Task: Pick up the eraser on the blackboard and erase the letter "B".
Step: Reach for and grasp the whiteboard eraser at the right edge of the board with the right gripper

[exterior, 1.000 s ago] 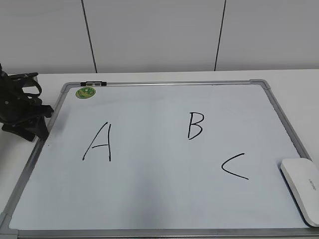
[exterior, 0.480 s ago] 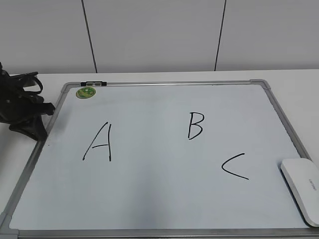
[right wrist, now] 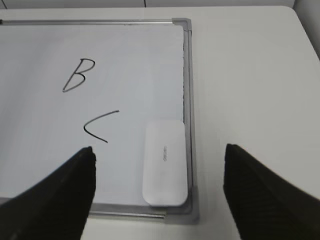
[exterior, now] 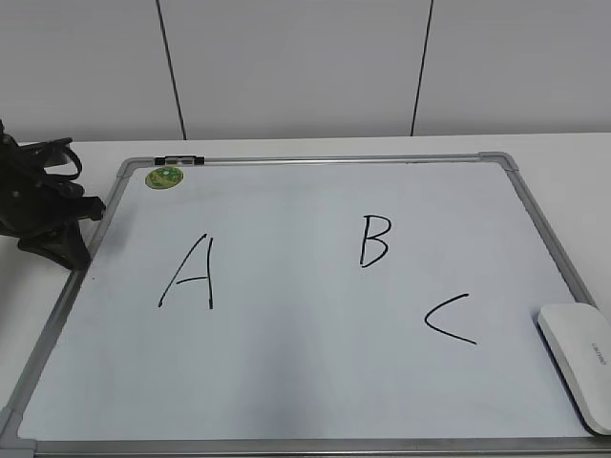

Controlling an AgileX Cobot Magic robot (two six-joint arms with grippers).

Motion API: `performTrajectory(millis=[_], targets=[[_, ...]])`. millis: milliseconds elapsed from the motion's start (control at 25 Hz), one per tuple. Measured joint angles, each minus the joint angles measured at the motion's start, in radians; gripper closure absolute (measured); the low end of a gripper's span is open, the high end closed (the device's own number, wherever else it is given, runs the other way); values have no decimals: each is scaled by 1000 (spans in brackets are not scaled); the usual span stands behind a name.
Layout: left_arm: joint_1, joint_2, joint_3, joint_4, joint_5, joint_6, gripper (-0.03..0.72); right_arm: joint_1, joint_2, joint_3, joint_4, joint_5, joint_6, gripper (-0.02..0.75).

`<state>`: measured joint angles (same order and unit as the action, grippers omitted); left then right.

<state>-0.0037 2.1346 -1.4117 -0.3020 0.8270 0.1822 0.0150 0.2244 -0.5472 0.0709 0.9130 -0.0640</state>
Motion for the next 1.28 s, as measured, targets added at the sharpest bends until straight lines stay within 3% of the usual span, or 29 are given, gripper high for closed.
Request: performTrajectory(millis=[640,880,1280], targets=[[2,0,0,-2,2,0,666,4,749,-90,73,-12,-112,74],[2,0,-2,-2,5,0,666,4,1008,-92,73,-128,-113,74],[2,0,-2,-2,5,0,666,4,1238,-101,51,-344,-116,78]])
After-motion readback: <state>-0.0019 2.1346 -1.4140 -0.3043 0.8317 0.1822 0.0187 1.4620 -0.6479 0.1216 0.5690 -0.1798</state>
